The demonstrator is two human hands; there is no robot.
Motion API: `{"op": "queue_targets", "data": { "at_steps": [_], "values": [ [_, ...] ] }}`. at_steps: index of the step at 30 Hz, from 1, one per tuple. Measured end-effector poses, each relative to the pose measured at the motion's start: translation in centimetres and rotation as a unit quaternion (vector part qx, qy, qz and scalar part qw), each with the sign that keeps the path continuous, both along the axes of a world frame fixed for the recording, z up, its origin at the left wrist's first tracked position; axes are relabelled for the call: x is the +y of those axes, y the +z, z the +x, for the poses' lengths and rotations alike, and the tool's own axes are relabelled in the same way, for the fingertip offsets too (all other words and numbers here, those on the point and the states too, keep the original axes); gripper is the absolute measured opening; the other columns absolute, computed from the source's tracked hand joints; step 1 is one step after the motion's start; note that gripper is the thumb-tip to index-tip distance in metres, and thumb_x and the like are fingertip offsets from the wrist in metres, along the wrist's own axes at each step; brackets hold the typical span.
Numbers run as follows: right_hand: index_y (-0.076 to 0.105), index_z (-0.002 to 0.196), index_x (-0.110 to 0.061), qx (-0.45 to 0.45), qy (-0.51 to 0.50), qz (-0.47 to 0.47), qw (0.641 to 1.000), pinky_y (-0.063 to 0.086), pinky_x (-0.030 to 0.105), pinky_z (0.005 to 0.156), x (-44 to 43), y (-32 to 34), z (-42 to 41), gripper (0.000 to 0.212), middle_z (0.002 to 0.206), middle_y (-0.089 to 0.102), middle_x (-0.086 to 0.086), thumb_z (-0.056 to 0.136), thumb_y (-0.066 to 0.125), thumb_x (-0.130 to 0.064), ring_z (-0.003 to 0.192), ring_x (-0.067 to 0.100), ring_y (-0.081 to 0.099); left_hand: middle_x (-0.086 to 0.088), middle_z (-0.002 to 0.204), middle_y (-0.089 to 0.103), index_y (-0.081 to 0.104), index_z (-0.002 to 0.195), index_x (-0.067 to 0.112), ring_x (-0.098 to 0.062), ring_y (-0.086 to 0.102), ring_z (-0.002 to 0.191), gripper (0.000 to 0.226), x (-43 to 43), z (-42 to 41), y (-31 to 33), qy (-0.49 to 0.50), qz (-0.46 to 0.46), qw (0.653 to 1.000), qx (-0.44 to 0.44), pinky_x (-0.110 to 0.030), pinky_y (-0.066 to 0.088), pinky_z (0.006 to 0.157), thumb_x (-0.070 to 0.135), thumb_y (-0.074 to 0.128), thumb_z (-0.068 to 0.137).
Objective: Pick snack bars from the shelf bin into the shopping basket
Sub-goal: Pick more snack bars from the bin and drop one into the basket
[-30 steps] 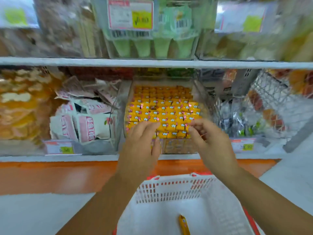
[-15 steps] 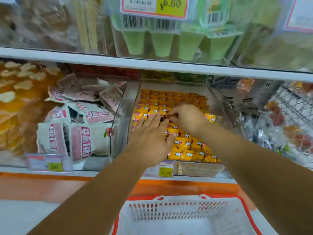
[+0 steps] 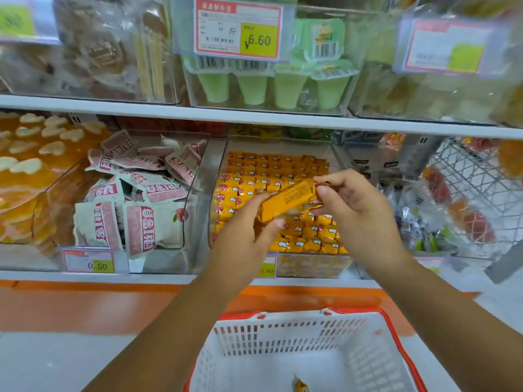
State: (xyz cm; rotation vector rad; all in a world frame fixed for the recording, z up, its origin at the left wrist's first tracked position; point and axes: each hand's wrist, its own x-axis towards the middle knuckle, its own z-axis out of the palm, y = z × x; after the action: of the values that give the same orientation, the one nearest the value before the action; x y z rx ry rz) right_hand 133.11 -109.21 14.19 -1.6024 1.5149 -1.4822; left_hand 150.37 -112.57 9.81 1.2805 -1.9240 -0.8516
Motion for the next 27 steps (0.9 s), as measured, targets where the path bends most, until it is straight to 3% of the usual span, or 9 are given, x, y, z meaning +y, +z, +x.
{"op": "queue_targets", "data": {
  "at_steps": [1, 5, 7, 10, 13, 15, 17, 23, 27],
  "values": [
    [0.064, 0.096, -0.022, -0.039, 0.003, 0.01, 0.999, 0.057, 0.025, 0.072, 1.5, -0.1, -0.1, 0.019, 0.094, 0.07, 0.004, 0.099, 0.053, -0.008, 0.085, 0.013, 0.068, 0.02, 0.109, 0.064, 0.045, 0.136, 0.039, 0.004, 0.06, 0.091, 0.042, 1.1, 0.0, 0.1, -0.014, 0.013, 1.0, 0.014, -0.01, 0.047, 0.073, 0.043, 0.055, 0.096],
    [0.062, 0.102, -0.014, -0.154, 0.006, 0.063, 0.986, 0.058, 0.028, 0.068, 6.3, -0.5, -0.5, 0.015, 0.095, 0.072, 0.009, 0.1, 0.05, -0.006, 0.083, 0.02, 0.071, 0.015, 0.106, 0.07, 0.056, 0.111, 0.056, -0.005, 0.068, 0.095, 0.032, 4.9, 0.1, 0.8, -0.018, 0.043, 0.992, 0.114, -0.033, 0.057, 0.086, 0.035, 0.068, 0.091],
    [0.062, 0.106, -0.012, -0.199, 0.009, 0.089, 0.976, 0.057, 0.03, 0.062, 8.0, -0.6, -0.6, 0.013, 0.09, 0.073, 0.01, 0.099, 0.052, -0.008, 0.078, 0.028, 0.072, 0.011, 0.107, 0.07, 0.057, 0.109, 0.054, -0.008, 0.07, 0.089, 0.038, 6.2, 0.0, 1.6, -0.014, 0.071, 0.987, 0.143, -0.029, 0.059, 0.074, 0.025, 0.072, 0.088],
    [0.061, 0.106, -0.009, -0.23, 0.004, 0.098, 0.968, 0.056, 0.036, 0.067, 9.5, -0.8, -0.8, 0.015, 0.087, 0.074, 0.012, 0.092, 0.062, -0.012, 0.078, 0.033, 0.071, 0.006, 0.106, 0.071, 0.064, 0.114, 0.043, -0.01, 0.071, 0.076, 0.039, 7.5, -0.2, 2.6, -0.019, 0.142, 0.971, 0.189, -0.022, 0.057, 0.063, 0.018, 0.074, 0.086],
    [0.06, 0.104, -0.007, -0.267, -0.004, 0.116, 0.957, 0.055, 0.035, 0.072, 9.8, -1.6, -1.4, 0.033, 0.097, 0.074, 0.015, 0.078, 0.074, -0.023, 0.082, 0.031, 0.073, 0.004, 0.118, 0.067, 0.068, 0.113, 0.037, -0.01, 0.073, 0.082, 0.031, 8.0, 0.0, 2.9, -0.035, 0.216, 0.943, 0.251, -0.024, 0.057, 0.068, 0.019, 0.07, 0.088],
    [0.061, 0.102, -0.007, -0.31, 0.026, 0.131, 0.941, 0.057, 0.032, 0.074, 9.7, -2.1, -1.8, 0.06, 0.103, 0.073, 0.018, 0.059, 0.087, -0.041, 0.088, 0.033, 0.073, -0.004, 0.122, 0.066, 0.067, 0.112, 0.026, -0.018, 0.074, 0.088, 0.026, 7.7, 0.4, 2.9, -0.036, 0.254, 0.916, 0.309, -0.029, 0.058, 0.07, 0.011, 0.065, 0.09],
    [0.063, 0.101, -0.006, -0.346, 0.052, 0.134, 0.927, 0.058, 0.028, 0.072, 9.5, -2.3, -2.2, 0.068, 0.104, 0.072, 0.021, 0.05, 0.09, -0.04, 0.089, 0.033, 0.073, -0.013, 0.114, 0.071, 0.064, 0.104, 0.016, -0.031, 0.074, 0.09, 0.019, 7.0, 0.7, 2.8, -0.035, 0.275, 0.896, 0.348, -0.031, 0.061, 0.07, 0.004, 0.061, 0.09],
    [0.062, 0.108, 0.005, -0.359, 0.065, 0.134, 0.921, 0.061, 0.03, 0.068, 7.8, -1.7, -3.2, 0.037, 0.097, 0.073, 0.024, 0.077, 0.06, -0.015, 0.081, 0.032, 0.074, -0.016, 0.092, 0.076, 0.071, 0.097, 0.013, -0.029, 0.075, 0.084, 0.025, 5.5, 1.0, 3.1, -0.021, 0.253, 0.898, 0.359, -0.025, 0.061, 0.066, 0.004, 0.048, 0.098],
    [0.063, 0.11, 0.003, -0.356, 0.042, 0.137, 0.924, 0.061, 0.028, 0.068, 7.2, -1.8, -3.3, 0.037, 0.096, 0.074, 0.022, 0.078, 0.058, -0.015, 0.082, 0.031, 0.074, -0.01, 0.092, 0.077, 0.073, 0.101, 0.021, -0.024, 0.075, 0.087, 0.028, 5.0, 0.8, 3.0, -0.031, 0.216, 0.923, 0.315, -0.024, 0.06, 0.072, 0.002, 0.053, 0.095]
  ]
}}
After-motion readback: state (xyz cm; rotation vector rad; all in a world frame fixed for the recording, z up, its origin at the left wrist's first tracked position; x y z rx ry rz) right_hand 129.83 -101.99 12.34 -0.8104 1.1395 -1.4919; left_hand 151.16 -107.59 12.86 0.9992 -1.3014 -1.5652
